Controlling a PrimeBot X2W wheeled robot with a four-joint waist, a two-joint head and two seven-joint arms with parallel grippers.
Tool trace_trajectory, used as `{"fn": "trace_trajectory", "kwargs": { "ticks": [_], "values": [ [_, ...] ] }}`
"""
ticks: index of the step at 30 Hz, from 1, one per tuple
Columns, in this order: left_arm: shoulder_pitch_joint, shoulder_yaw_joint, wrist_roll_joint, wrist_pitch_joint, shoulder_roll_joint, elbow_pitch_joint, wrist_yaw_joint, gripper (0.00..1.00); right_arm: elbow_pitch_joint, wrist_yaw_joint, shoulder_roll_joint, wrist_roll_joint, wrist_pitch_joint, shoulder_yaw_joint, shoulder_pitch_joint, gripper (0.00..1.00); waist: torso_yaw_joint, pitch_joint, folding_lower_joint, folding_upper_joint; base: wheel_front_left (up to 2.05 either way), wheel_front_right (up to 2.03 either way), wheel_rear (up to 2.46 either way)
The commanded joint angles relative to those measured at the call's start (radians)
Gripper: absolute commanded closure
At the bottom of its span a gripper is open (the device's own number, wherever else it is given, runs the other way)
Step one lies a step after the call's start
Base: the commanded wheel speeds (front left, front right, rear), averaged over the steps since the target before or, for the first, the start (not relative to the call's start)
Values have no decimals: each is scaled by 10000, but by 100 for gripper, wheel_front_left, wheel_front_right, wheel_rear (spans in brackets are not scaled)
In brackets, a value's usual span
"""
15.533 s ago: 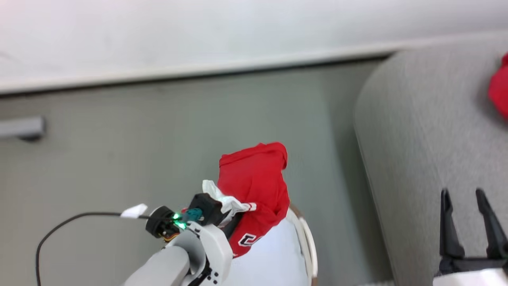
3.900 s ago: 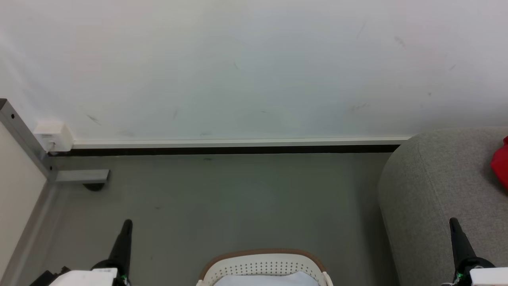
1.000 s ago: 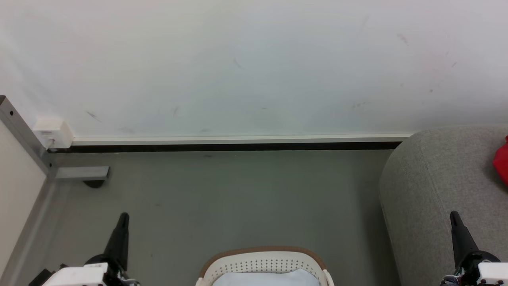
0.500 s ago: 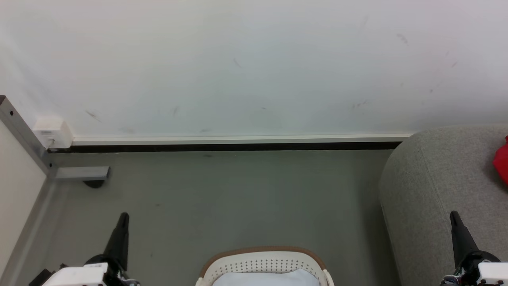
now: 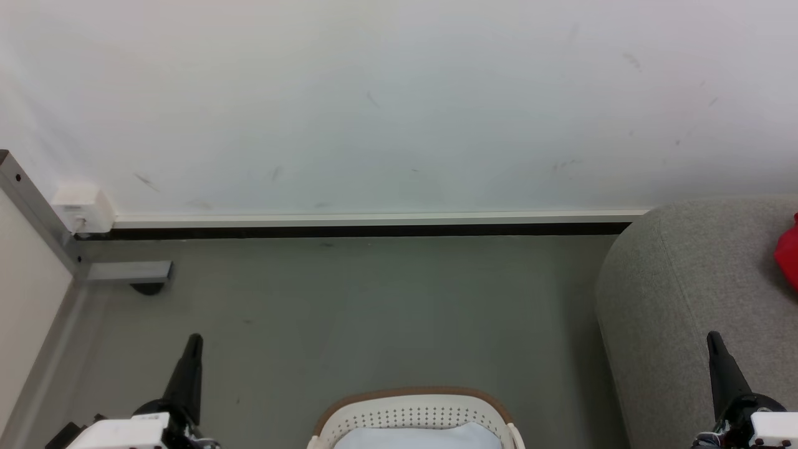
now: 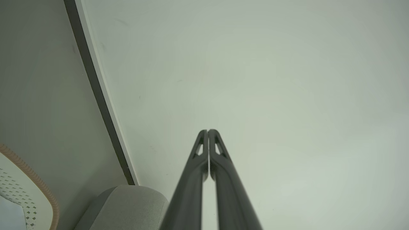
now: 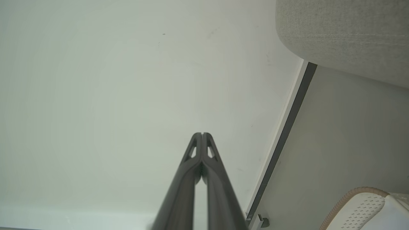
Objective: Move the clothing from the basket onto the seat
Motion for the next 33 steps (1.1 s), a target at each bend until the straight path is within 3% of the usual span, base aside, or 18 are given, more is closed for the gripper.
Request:
{"fn": "trace_trajectory", "kwargs": {
  "ticks": [1,33],
  "values": [
    [-94,20,-138,40,21,-23,-49,100,-48,-23,-64,8,28,-40,-121,100,0,0,0,0,0,0,0],
    [-94,18,-139,39,21,-26,-49,100,-48,-21,-64,8,27,-39,-120,100,0,0,0,0,0,0,0]
  ]
}}
